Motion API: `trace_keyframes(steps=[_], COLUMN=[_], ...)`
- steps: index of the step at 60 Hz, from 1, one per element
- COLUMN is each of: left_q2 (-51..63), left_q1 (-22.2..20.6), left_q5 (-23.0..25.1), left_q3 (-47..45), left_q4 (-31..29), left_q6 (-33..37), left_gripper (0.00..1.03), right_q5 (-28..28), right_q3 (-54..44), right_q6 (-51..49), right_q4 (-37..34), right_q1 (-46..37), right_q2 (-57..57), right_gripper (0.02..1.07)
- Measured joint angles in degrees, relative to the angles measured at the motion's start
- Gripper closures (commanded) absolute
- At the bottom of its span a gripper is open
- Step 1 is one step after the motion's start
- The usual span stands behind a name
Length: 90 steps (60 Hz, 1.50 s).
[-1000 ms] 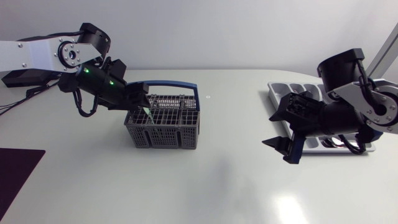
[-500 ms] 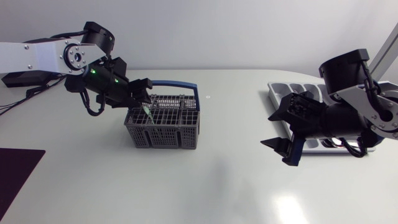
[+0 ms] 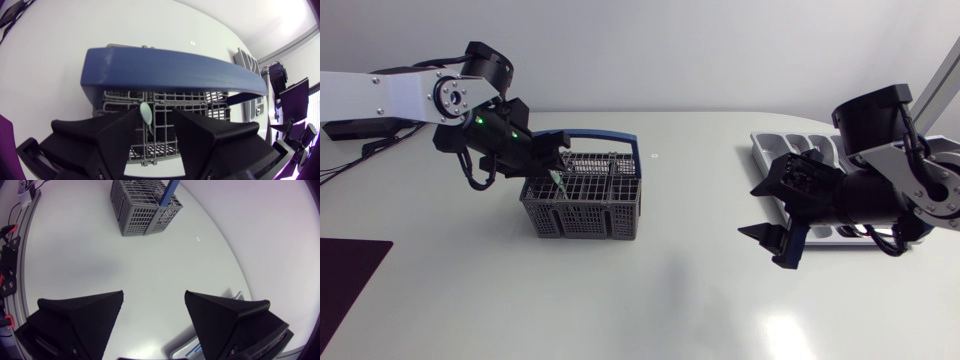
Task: Unload the cutlery basket into the drawer organizer.
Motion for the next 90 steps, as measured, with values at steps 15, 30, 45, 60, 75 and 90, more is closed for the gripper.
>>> trace_keyframes(steps=[15, 30, 45, 60, 75, 90], left_q2=[0.4, 0.6, 0.7, 0.7, 0.7, 0.7], left_q1=[-0.2, -0.6, -0.9, -0.9, -0.8, -0.8], left_q5=[-0.3, -1.1, -1.1, -1.5, -1.6, -1.5], left_q3=[-0.3, -0.5, -1.3, -2.1, -2.4, -3.0], left_q4=[0.6, 1.4, 1.7, 3.2, 3.9, 4.9], left_q6=[-0.5, -1.1, -1.4, -2.6, -2.9, -3.7], left_gripper=[0.54, 0.62, 0.69, 0.79, 0.84, 0.91], right_q5=[0.0, 0.0, 0.0, 0.0, 0.0, 0.0], right_q3=[-0.9, -1.9, -1.9, -2.7, -2.8, -2.8], right_q6=[0.0, 0.0, 0.0, 0.0, 0.0, 0.0], right_q4=[0.9, 1.3, 1.3, 1.5, 1.5, 1.5], right_q1=[0.0, 0.0, 0.0, 0.0, 0.0, 0.0], right_q2=[-0.4, -0.4, -0.9, -1.1, -1.1, -1.2], right_gripper=[0.19, 0.19, 0.19, 0.19, 0.18, 0.19])
